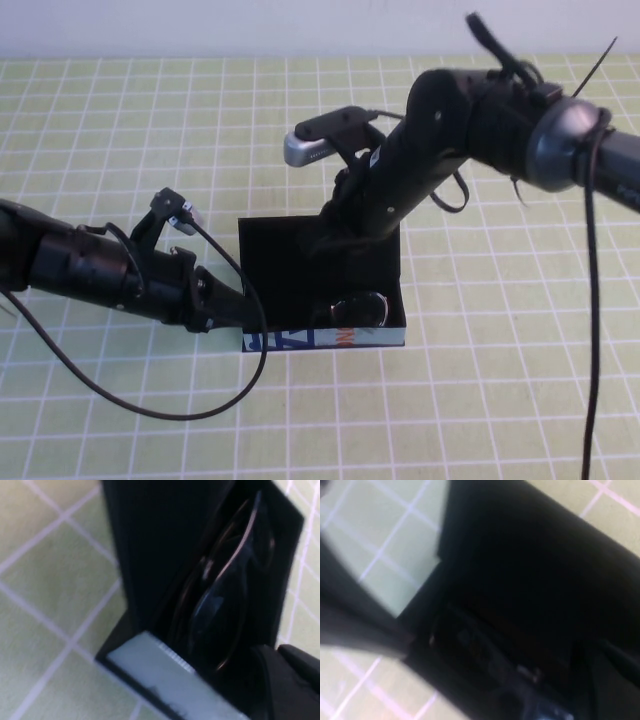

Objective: Take glasses out of glasses case
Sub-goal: Pick up the glasses from the glasses case

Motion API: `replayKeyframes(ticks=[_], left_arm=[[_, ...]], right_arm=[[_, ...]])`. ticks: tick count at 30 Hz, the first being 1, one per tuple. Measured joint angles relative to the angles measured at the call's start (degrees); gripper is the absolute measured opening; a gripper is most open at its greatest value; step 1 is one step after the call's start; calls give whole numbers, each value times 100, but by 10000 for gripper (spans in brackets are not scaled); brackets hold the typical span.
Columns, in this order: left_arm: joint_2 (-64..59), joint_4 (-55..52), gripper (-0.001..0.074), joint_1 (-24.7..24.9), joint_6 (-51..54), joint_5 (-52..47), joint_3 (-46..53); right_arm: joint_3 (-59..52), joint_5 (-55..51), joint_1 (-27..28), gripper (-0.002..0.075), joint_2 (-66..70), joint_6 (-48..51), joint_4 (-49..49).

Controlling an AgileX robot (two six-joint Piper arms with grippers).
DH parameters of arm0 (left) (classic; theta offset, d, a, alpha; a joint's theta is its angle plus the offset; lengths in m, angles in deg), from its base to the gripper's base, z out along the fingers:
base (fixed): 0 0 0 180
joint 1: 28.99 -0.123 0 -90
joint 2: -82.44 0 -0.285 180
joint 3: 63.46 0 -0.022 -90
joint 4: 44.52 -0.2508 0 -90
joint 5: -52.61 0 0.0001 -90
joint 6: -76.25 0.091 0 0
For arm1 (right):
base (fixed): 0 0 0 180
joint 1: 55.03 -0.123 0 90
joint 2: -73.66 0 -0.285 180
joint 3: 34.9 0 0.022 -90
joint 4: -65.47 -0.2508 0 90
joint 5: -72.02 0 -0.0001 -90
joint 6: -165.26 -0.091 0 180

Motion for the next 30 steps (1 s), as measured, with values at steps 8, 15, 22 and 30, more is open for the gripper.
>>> replayKeyframes(ticks=[8, 15, 22, 30], left_arm=[[-13, 279, -4, 0, 0, -30, -123], [-41, 828, -4, 0, -84, 509, -136], [-45, 1052, -4, 0, -229, 932, -136], [-45, 1085, -4, 0, -257, 980, -136]], right_arm=[[37, -804, -49, -18, -479, 1264, 9], [-229, -1155, -320, -17, -659, 2789, 9], [-312, -1062, -348, 36, -658, 3687, -47], [-312, -947, -348, 277, -473, 4759, -143]])
